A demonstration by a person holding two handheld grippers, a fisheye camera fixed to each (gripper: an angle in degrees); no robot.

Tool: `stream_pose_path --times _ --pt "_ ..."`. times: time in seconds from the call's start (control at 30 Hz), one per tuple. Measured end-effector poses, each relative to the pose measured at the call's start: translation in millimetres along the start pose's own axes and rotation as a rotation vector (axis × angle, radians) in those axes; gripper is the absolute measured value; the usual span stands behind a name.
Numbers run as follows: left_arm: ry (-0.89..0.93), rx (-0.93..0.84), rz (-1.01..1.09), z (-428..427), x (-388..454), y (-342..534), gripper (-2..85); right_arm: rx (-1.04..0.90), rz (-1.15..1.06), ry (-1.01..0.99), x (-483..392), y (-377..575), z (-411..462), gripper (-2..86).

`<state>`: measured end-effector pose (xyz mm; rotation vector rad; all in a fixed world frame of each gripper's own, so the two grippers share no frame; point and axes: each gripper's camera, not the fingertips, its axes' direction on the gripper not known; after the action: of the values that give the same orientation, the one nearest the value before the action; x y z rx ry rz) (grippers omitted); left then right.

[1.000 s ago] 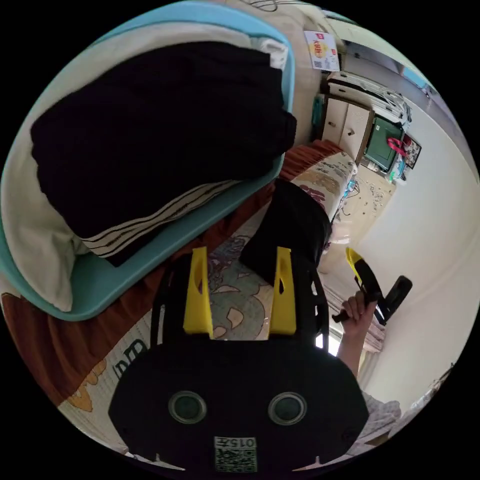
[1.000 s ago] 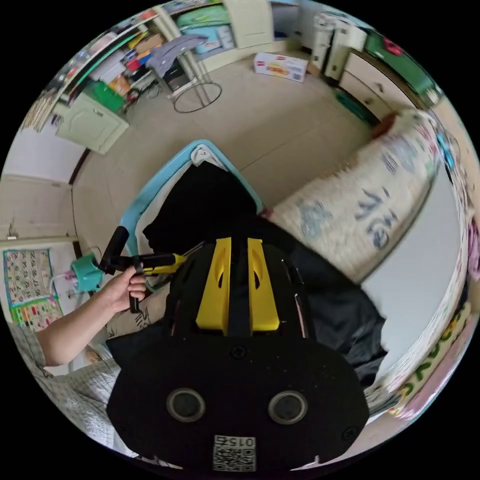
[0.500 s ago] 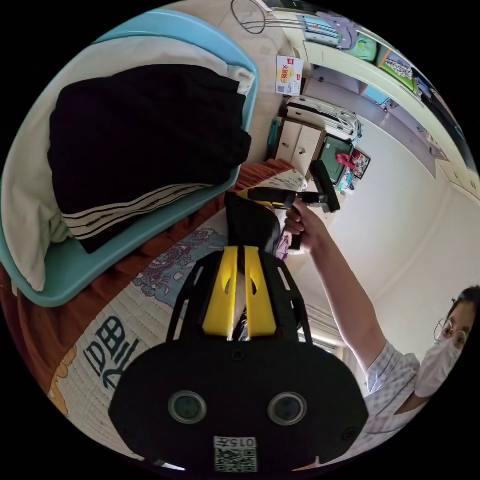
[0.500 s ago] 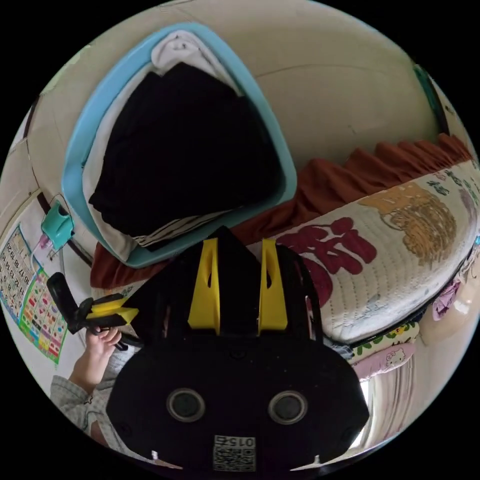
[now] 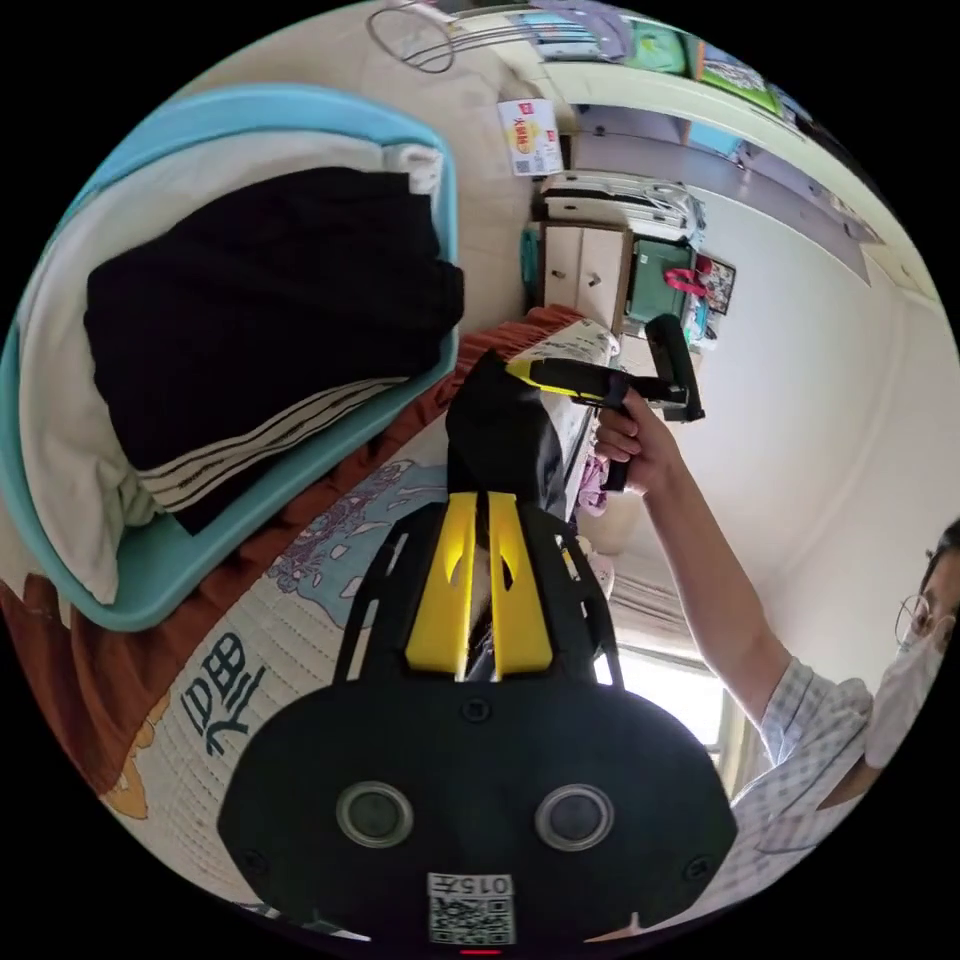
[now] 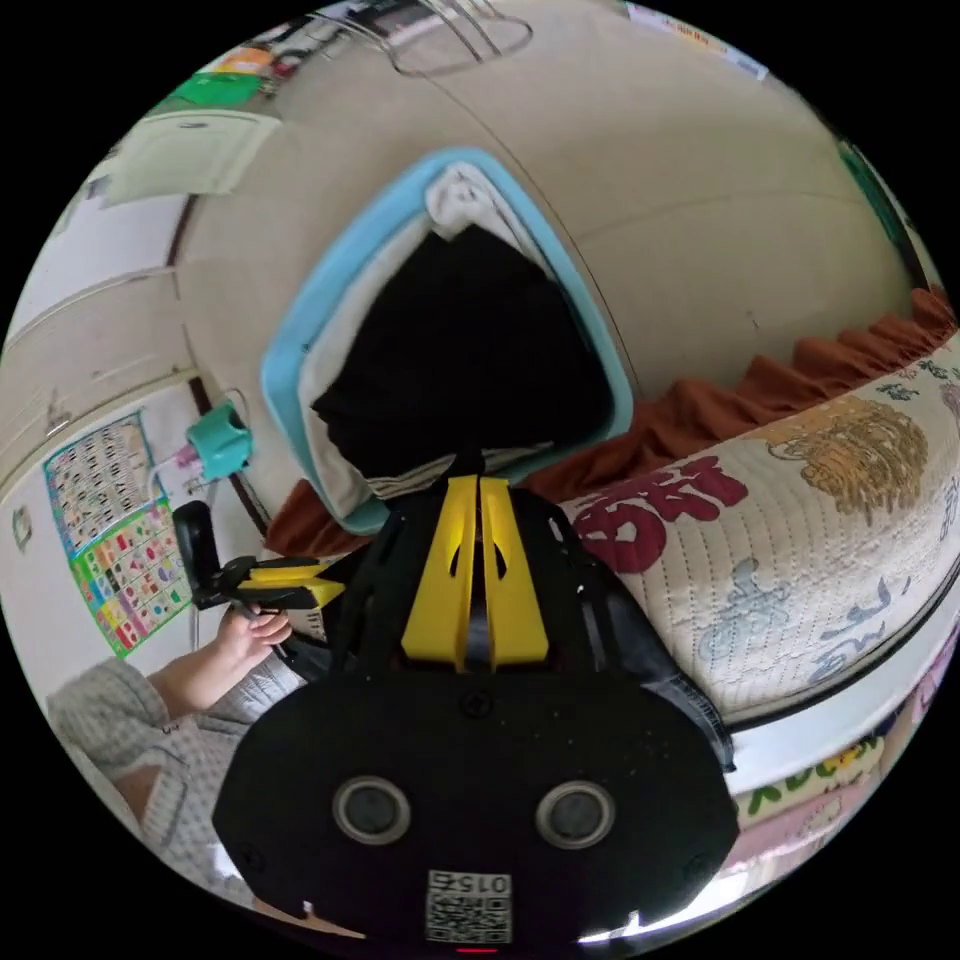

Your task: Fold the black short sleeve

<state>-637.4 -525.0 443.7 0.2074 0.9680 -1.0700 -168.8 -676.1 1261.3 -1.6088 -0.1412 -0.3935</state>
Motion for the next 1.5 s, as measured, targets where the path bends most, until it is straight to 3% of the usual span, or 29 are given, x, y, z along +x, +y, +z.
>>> stream_pose_path --times 0.17,0.23,0.43,0.63,0.83,1.03,1.2,1.3,1.5 --pt "-0.076 -0.001 0.421 -5 71 34 -0.1 0.483 -0.045 -0.166 19 150 -91 -1.0" --pt "-0.096 -0.035 0.579 0 97 55 -0.1 0.573 0.007 -0.207 31 207 -101 -1.0" --pt "-0.215 -0.27 0.883 56 143 136 0.2 0.586 0.26 -0.23 62 350 -57 -1.0" --pt "-0.387 -0.471 0.976 111 150 203 0.7 0.501 0.423 -0.182 70 401 -16 -0.3" --pt "-0.44 -0.586 1.062 124 177 242 0.9 0.562 0.52 -0.174 71 451 -32 3.8" --pt "-0.438 -0.511 1.039 133 214 259 1.0 0.619 0.396 -0.147 43 453 -59 4.5" --pt "-0.458 -0.599 0.993 169 226 280 1.0 0.531 0.327 -0.197 31 439 -59 3.6" --pt "-0.54 -0.637 0.995 183 233 296 0.5 0.357 0.329 -0.125 23 440 -38 0.5" --pt "-0.595 -0.725 1.023 195 264 313 -0.6 0.391 0.261 -0.051 4 464 -43 -0.9"
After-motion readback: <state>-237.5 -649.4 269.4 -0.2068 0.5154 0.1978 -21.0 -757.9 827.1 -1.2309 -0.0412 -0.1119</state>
